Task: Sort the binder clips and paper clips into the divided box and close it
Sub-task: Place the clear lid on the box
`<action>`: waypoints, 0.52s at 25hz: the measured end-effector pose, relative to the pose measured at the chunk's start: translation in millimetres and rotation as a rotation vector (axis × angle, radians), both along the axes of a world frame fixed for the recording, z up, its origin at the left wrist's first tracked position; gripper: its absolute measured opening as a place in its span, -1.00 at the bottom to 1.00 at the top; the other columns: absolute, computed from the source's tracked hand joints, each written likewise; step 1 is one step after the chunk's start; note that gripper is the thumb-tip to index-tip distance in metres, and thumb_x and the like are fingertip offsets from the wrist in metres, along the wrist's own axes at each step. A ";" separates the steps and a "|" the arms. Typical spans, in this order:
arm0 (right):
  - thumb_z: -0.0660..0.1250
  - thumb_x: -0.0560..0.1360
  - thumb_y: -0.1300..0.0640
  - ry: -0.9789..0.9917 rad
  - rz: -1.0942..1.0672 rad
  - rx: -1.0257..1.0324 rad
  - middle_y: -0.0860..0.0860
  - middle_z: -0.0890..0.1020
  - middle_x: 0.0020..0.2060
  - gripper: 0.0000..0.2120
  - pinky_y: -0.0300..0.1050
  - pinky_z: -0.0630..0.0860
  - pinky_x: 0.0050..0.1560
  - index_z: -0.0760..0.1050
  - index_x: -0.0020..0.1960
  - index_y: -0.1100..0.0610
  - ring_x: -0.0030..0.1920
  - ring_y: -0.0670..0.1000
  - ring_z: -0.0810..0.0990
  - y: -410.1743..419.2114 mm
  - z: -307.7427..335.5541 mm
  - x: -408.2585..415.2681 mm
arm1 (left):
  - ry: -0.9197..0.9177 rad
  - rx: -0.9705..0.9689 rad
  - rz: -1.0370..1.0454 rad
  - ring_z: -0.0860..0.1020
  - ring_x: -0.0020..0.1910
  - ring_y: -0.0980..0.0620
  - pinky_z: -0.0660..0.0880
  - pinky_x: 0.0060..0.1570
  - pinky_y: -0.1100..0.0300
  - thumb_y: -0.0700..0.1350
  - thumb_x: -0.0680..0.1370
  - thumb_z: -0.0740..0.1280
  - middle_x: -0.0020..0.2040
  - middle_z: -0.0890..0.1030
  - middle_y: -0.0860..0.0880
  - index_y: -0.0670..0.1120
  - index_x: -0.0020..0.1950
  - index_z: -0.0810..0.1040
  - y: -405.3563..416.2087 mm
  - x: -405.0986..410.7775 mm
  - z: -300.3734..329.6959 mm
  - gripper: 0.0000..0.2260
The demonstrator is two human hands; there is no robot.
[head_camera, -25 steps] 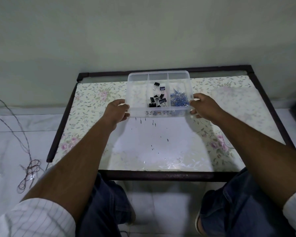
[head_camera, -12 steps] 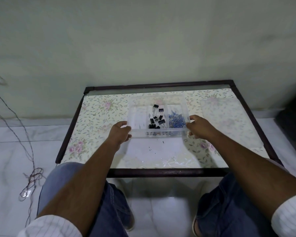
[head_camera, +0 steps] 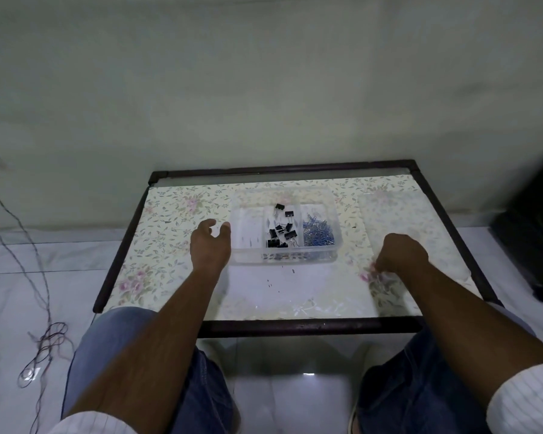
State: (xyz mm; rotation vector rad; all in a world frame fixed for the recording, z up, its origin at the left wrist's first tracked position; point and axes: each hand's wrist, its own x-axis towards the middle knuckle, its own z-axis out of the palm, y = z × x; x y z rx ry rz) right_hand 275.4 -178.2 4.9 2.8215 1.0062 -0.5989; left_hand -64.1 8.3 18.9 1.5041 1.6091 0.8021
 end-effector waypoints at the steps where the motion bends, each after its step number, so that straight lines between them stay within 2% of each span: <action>1: 0.55 0.34 0.20 -0.022 -0.005 0.016 0.00 0.53 -0.21 -0.71 -0.11 0.54 -0.16 0.41 -0.22 0.08 -0.14 0.07 0.58 -0.2 -1.1 -1.8 | -0.023 0.035 0.010 0.55 0.33 -0.08 0.46 0.24 0.07 0.12 0.64 0.33 0.37 0.57 -0.12 -0.06 0.44 0.52 -1.3 1.3 1.2 -0.57; 4: 0.50 0.39 0.24 -0.034 -0.019 0.028 0.02 0.56 -0.18 -0.76 -0.10 0.55 -0.15 0.42 -0.21 0.10 -0.14 0.08 0.56 1.4 -3.2 -3.0 | -0.046 0.127 0.059 0.55 0.27 -0.04 0.44 0.18 0.11 0.12 0.66 0.30 0.33 0.55 -0.09 -0.02 0.39 0.53 -2.2 4.3 5.8 -0.64; 6: 0.52 0.38 0.20 -0.005 -0.005 0.028 0.03 0.61 -0.13 -0.73 -0.11 0.55 -0.15 0.40 -0.23 0.09 -0.15 0.07 0.57 2.9 -2.0 -7.0 | -0.081 0.195 0.082 0.58 0.18 0.02 0.52 0.17 0.07 0.10 0.68 0.28 0.26 0.59 -0.06 -0.01 0.36 0.56 -2.8 4.9 9.8 -0.69; 9: 0.56 0.30 0.04 -0.055 0.008 0.133 -0.01 0.58 -0.27 -0.72 -0.16 0.51 -0.27 0.47 -0.22 0.10 -0.25 0.04 0.60 7.3 14.2 -12.9 | -0.224 0.305 0.097 0.61 0.02 0.17 0.60 0.13 0.03 0.06 0.69 0.26 0.17 0.66 0.02 0.00 0.28 0.62 -7.0 7.0 19.8 -0.74; 11: 0.47 0.30 0.03 -0.207 0.062 0.332 0.01 0.56 -0.32 -0.76 -0.18 0.42 -0.31 0.44 -0.26 0.12 -0.32 0.08 0.55 12.1 29.4 -16.3 | -0.284 0.373 0.075 0.65 0.00 0.04 0.63 0.04 -0.03 0.08 0.69 0.24 0.12 0.69 0.07 0.02 0.23 0.64 -9.7 8.7 24.5 -0.74; 13: 0.38 0.30 0.06 -0.393 0.133 0.572 0.06 0.52 -0.32 -0.77 -0.11 0.40 -0.29 0.36 -0.26 0.15 -0.30 0.18 0.51 16.9 42.2 -20.6 | -0.308 0.417 0.044 0.67 -0.04 -0.10 0.64 -0.04 -0.10 0.13 0.68 0.22 0.08 0.70 0.08 0.04 0.20 0.65 -13.5 11.8 30.5 -0.72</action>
